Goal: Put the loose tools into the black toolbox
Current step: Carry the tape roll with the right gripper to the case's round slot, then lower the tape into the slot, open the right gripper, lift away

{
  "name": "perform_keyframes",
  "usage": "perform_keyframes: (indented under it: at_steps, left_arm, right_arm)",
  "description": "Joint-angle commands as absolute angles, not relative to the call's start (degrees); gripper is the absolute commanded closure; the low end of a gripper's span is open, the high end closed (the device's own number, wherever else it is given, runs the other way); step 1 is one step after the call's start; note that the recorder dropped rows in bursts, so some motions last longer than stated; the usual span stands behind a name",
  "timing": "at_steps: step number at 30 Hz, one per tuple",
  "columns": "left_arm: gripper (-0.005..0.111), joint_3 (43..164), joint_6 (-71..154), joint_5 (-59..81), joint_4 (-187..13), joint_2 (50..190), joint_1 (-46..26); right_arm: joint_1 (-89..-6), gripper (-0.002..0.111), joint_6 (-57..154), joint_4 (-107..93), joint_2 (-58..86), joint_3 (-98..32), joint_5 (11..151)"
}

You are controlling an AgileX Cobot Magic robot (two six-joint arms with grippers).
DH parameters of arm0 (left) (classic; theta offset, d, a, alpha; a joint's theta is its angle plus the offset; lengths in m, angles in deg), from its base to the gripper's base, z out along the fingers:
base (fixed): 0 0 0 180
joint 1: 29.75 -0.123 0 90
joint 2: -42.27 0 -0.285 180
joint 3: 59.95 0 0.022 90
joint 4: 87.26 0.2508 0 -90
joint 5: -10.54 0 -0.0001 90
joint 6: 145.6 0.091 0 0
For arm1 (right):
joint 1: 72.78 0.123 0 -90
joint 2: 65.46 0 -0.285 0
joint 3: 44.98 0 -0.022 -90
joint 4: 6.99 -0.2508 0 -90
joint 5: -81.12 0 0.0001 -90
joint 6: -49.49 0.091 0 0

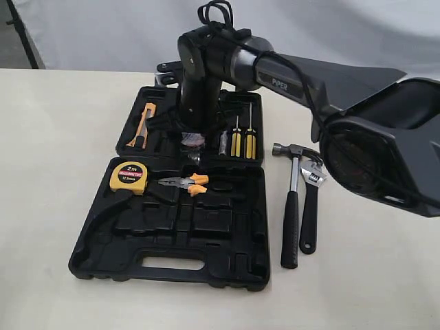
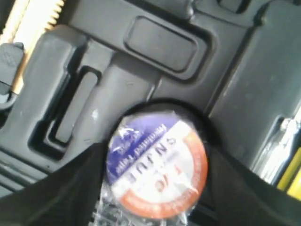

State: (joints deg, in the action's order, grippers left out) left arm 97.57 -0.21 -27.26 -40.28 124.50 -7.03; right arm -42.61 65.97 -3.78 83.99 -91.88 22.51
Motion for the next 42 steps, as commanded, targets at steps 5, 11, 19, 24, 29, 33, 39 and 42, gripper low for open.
perform_keyframes:
  at_steps: [5, 11, 19, 24, 29, 33, 39, 42]
  left_arm:
    - [0.105, 97.04, -0.79, -26.29, -41.05, 124.04, -7.22]
    - [0.105, 97.04, -0.79, -26.29, -41.05, 124.04, -7.22]
    - [0.105, 97.04, -0.79, -26.29, -41.05, 124.04, -7.22]
    - [0.105, 97.04, -0.79, -26.29, -41.05, 124.04, -7.22]
    - [0.105, 97.04, -0.79, -26.29, -41.05, 124.04, -7.22]
    - [0.105, 97.04, -0.79, -26.29, -41.05, 124.04, -7.22]
    - [0.105, 97.04, -0.79, -26.29, -41.05, 124.04, -7.22]
    - [0.105, 97.04, -0.79, -26.29, -41.05, 124.04, -7.22]
  right_arm:
    - [-42.97, 0.046, 65.76, -2.5, 83.23, -92.3, 20.31]
    - [-43.1, 0.046, 65.32, -2.5, 79.06, -92.4, 18.63]
    - [-43.21, 0.079, 62.26, -2.7, 76.83, -92.4, 18.25]
    - [-43.21, 0.109, 62.26, -2.7, 79.94, -92.4, 18.68]
    - [-43.32, 0.109, 63.33, -3.01, 82.29, -92.29, 19.05]
    - [-43.32, 0.109, 63.38, -3.95, 83.54, -92.29, 19.15]
    - [-43.32, 0.109, 63.38, -3.95, 83.44, -92.29, 19.2]
    - [-43.32, 0.109, 63.38, -4.04, 83.31, -92.41, 19.09]
